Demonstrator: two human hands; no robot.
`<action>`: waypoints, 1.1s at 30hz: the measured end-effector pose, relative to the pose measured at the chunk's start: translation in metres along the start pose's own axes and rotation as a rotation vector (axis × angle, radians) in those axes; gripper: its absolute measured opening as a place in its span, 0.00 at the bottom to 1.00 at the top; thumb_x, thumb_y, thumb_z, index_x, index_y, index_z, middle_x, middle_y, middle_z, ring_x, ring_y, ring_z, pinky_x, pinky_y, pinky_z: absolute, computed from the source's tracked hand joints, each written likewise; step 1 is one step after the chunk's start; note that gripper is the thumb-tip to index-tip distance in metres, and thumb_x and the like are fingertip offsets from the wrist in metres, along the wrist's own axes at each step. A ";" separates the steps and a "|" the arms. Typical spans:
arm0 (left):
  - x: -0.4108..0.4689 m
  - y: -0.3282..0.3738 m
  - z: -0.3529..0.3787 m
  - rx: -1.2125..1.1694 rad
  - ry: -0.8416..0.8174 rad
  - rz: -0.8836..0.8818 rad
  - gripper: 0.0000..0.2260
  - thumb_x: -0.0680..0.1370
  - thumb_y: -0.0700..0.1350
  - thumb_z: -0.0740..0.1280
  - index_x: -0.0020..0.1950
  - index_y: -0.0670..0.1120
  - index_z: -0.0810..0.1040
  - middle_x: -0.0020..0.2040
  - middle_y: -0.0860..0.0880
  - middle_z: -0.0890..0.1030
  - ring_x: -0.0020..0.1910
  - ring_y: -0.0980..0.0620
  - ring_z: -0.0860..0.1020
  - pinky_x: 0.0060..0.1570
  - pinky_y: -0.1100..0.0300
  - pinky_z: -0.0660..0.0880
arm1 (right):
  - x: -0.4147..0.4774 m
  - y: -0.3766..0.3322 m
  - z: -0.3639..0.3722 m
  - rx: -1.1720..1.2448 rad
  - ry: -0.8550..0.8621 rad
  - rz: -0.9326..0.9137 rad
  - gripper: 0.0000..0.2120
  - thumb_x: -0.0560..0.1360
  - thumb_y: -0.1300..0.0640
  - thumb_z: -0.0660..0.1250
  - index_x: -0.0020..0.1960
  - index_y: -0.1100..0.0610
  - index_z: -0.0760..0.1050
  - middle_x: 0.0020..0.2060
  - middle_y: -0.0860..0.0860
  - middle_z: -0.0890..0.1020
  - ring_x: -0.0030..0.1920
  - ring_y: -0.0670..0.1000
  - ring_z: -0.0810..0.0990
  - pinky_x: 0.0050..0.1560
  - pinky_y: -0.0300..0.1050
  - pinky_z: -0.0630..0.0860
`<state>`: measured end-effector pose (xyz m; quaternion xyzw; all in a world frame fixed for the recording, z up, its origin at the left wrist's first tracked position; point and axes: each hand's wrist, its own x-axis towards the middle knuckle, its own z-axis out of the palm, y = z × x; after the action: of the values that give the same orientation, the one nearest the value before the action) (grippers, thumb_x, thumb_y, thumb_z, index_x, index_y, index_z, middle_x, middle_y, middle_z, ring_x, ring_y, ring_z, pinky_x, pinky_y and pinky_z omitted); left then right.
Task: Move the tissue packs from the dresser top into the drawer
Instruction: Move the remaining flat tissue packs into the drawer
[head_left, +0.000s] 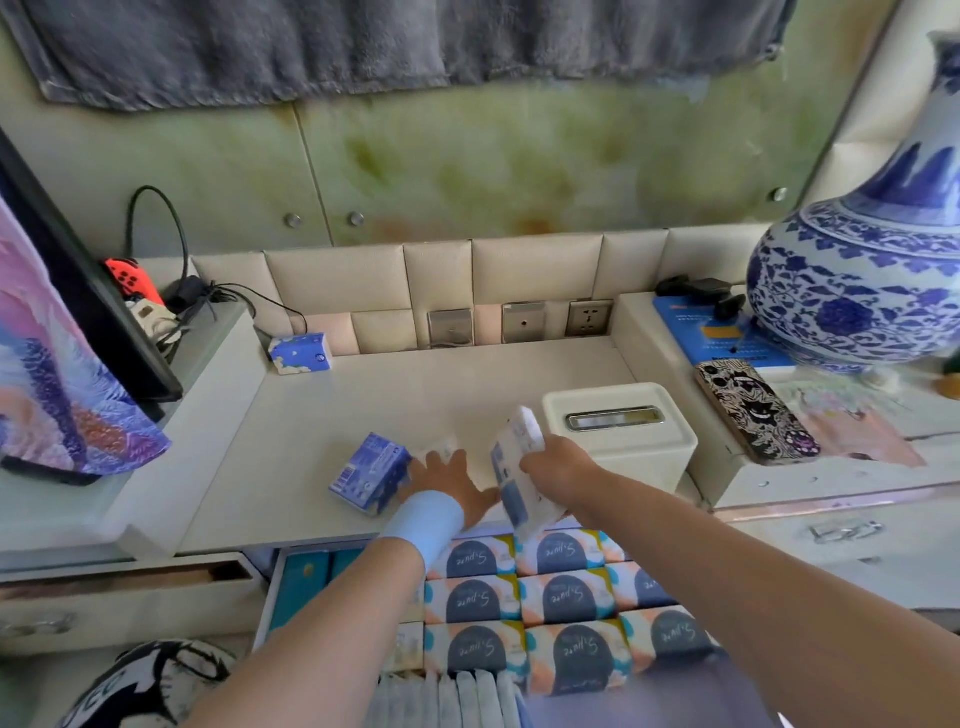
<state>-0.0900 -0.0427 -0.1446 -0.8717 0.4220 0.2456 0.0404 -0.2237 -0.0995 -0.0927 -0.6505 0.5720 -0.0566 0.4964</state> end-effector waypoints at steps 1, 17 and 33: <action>-0.002 0.004 0.005 0.040 0.028 0.004 0.41 0.72 0.73 0.58 0.79 0.56 0.50 0.78 0.46 0.53 0.77 0.38 0.51 0.71 0.41 0.59 | -0.002 0.003 -0.002 -0.036 -0.006 -0.017 0.18 0.79 0.58 0.57 0.68 0.54 0.70 0.55 0.57 0.79 0.53 0.60 0.79 0.49 0.54 0.82; -0.049 -0.034 -0.019 -0.555 0.139 0.326 0.30 0.75 0.30 0.53 0.65 0.61 0.71 0.63 0.48 0.72 0.40 0.45 0.74 0.35 0.60 0.70 | -0.051 0.052 -0.016 -0.397 -0.220 -0.003 0.16 0.74 0.57 0.63 0.61 0.59 0.75 0.53 0.56 0.81 0.51 0.56 0.80 0.47 0.47 0.77; -0.092 -0.069 -0.006 -0.651 -0.034 0.283 0.17 0.73 0.36 0.72 0.54 0.56 0.77 0.60 0.49 0.78 0.52 0.50 0.78 0.51 0.56 0.76 | -0.092 0.122 0.026 -1.087 -0.422 0.068 0.14 0.76 0.55 0.65 0.61 0.54 0.71 0.52 0.55 0.81 0.52 0.57 0.83 0.55 0.50 0.80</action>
<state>-0.0838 0.0658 -0.1067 -0.7675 0.4374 0.3851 -0.2670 -0.3223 0.0069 -0.1466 -0.7903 0.4282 0.3919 0.1963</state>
